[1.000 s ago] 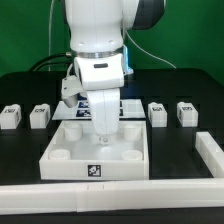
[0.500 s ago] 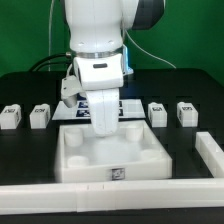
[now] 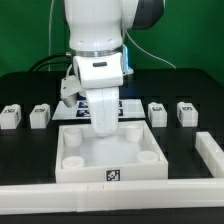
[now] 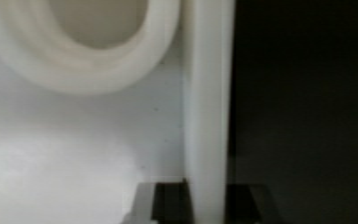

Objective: Assemble one leg

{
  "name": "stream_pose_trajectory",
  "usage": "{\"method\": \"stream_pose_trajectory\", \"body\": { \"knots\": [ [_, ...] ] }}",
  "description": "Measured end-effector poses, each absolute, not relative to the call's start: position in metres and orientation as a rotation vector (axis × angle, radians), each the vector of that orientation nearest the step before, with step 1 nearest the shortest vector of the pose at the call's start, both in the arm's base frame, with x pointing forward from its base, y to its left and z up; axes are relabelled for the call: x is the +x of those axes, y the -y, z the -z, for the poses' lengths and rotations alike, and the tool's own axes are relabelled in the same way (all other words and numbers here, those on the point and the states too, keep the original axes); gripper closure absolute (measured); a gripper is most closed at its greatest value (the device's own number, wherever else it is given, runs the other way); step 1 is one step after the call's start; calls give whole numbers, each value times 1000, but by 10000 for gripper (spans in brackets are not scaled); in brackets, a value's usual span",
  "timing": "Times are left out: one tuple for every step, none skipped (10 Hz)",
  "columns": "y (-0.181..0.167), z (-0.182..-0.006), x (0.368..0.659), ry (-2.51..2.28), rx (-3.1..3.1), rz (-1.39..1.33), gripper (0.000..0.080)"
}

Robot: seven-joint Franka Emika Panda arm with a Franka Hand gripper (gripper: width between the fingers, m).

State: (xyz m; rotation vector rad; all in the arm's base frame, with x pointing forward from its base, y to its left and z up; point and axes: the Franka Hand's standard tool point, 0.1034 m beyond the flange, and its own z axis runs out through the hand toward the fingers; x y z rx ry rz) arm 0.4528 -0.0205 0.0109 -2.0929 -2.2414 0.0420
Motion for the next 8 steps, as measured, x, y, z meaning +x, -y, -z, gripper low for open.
{"method": "stream_pose_trajectory", "body": {
  "knots": [
    [21,-11,453,2241,-2093,-42,734],
    [21,-11,453,2242,-2093,-42,734],
    [21,-11,453,2242,-2093,-42,734],
    [20,-11,453,2242,-2094,-41,734],
    [13,-11,458,2222,-2118,-34,734],
    [-3,-12,467,2199,-2145,-23,734],
    [-19,-12,475,2197,-2146,-12,734],
    [-33,-12,482,2169,-2174,-4,734]
  ]
}}
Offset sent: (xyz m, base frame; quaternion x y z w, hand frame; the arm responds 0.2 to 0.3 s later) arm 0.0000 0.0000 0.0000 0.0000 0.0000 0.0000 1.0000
